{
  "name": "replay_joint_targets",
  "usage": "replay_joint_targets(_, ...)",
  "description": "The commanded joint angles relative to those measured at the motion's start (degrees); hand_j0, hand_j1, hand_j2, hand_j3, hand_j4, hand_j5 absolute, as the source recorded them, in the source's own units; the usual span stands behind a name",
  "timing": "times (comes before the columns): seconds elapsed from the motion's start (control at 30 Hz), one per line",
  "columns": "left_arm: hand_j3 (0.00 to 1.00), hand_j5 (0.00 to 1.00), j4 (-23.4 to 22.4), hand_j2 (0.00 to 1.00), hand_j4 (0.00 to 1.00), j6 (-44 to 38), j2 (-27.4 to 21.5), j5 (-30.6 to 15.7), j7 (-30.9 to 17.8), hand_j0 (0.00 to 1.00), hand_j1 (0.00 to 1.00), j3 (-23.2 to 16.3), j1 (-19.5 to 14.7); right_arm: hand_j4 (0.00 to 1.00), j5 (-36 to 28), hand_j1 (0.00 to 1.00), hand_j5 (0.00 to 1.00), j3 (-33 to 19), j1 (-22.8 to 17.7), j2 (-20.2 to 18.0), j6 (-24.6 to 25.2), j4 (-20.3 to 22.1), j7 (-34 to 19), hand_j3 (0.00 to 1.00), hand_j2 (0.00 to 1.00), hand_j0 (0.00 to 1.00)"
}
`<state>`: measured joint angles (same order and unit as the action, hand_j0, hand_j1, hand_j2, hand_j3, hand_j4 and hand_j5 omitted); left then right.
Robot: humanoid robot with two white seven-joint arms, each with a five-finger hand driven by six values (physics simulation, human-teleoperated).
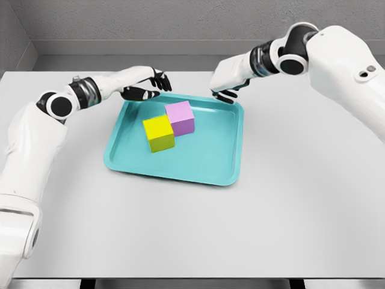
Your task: Push two cubes
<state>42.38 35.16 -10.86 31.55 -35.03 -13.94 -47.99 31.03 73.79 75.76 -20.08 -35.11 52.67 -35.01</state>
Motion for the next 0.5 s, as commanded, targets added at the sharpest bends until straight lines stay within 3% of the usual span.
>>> replay_joint_targets(0.0,0.51,0.51,-1.1,0.51,0.51,-0.2,0.1,-0.4,0.0,0.51,0.51,0.2,0.0,0.13,-3.2,0.13,0.13,1.7,0.0,-2.1,0.1,4.1,0.0,0.13,0.13,0.13)
replay_joint_targets(0.13,0.49,0.49,3.2,0.49,0.49,-0.2,-0.9,-1.6,0.0,0.49,0.49,5.4,1.1,0.13,-6.5,0.13,0.13,4.3,0.1,-2.2,0.1,4.7,0.0,0.13,0.13,0.13)
replay_joint_targets(0.23,0.49,0.49,5.6,0.49,0.49,-0.2,-3.0,-7.4,0.0,0.49,0.49,6.0,2.6,0.14,-6.6,0.14,0.14,4.3,0.1,-2.6,0.1,4.5,0.0,0.14,0.14,0.14)
replay_joint_targets(0.27,0.49,0.49,7.6,0.49,0.49,-0.2,-4.0,-9.9,0.0,0.49,0.49,5.9,4.4,0.14,-6.6,0.14,0.14,4.1,0.1,-2.7,0.1,4.4,0.0,0.14,0.14,0.14)
replay_joint_targets(0.33,0.49,0.49,15.9,0.49,0.49,-0.2,-8.6,-16.7,0.0,0.49,0.49,5.5,9.3,0.14,-6.6,0.14,0.14,4.0,0.2,-3.2,0.1,4.1,0.0,0.14,0.14,0.14)
replay_joint_targets(0.47,0.48,0.48,21.3,0.48,0.48,-0.2,-13.0,-22.8,0.0,0.48,0.48,5.5,13.8,0.14,-6.9,0.14,0.14,3.7,0.3,-4.6,0.1,3.2,0.0,0.14,0.14,0.14)
